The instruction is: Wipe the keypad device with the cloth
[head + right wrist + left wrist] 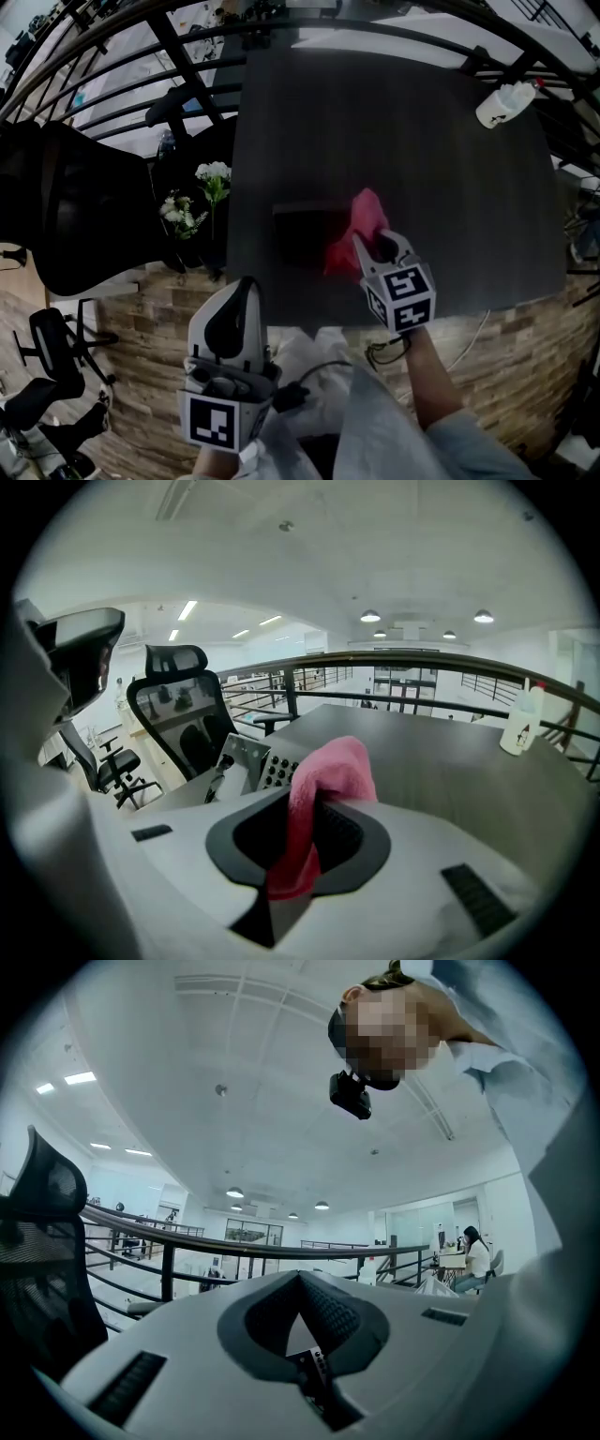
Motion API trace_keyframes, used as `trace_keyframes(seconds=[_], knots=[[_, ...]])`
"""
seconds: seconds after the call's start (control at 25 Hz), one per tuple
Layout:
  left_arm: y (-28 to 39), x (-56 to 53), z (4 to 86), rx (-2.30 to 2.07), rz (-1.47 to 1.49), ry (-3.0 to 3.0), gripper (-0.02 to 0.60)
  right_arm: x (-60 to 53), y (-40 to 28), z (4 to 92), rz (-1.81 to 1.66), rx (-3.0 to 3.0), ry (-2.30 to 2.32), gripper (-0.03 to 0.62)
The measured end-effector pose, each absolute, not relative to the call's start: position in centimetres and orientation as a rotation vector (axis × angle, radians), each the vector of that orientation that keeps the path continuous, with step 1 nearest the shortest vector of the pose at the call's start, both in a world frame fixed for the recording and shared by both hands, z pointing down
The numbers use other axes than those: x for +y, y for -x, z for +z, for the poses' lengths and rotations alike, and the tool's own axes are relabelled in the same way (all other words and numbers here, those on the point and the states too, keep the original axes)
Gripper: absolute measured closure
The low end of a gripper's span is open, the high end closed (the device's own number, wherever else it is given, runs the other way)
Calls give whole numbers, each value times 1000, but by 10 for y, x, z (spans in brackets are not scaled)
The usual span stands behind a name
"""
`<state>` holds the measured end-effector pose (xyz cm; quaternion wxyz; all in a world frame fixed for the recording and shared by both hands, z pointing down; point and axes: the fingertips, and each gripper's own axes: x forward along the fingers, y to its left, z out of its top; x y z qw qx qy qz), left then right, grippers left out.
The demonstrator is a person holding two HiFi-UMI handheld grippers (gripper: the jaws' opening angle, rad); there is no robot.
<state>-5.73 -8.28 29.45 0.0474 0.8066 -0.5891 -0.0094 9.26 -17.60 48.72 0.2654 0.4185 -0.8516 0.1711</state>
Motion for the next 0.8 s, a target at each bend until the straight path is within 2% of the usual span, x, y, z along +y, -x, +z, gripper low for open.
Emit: trace_keyframes(seconds=[0.4, 0.8], knots=[[44, -83, 295, -1773, -12, -2479, 574, -152, -110, 515, 584, -2271, -1137, 539], [38, -83, 293, -1776, -19, -2487, 574, -206, -119, 472, 387, -2394, -1135, 539]])
